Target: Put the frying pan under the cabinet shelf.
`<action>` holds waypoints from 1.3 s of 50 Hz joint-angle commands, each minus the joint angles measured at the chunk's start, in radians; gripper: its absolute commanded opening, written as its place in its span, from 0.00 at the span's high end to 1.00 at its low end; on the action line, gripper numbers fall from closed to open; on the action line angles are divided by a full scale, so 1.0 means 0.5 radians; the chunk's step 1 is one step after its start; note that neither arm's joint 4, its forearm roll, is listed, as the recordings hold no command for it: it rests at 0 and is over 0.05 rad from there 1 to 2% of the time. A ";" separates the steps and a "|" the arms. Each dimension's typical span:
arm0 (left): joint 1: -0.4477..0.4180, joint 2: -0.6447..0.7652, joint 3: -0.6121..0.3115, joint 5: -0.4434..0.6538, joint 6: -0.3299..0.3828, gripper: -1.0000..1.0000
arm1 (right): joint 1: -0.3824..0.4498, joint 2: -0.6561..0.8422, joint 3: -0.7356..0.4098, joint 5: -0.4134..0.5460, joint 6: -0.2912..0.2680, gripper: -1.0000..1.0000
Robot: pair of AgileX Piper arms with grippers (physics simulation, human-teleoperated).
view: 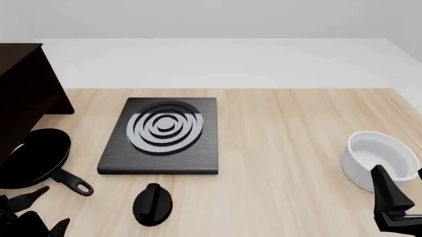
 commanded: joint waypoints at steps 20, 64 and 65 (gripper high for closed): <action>-0.337 0.034 -0.007 -0.128 -0.192 0.00 | 0.000 -0.001 0.000 0.000 0.000 0.00; -0.667 0.163 -0.128 -0.126 -0.329 0.00 | -0.001 0.000 0.000 0.000 0.000 0.00; -0.676 0.161 -0.134 -0.119 -0.333 0.00 | -0.001 0.000 0.000 0.000 0.000 0.00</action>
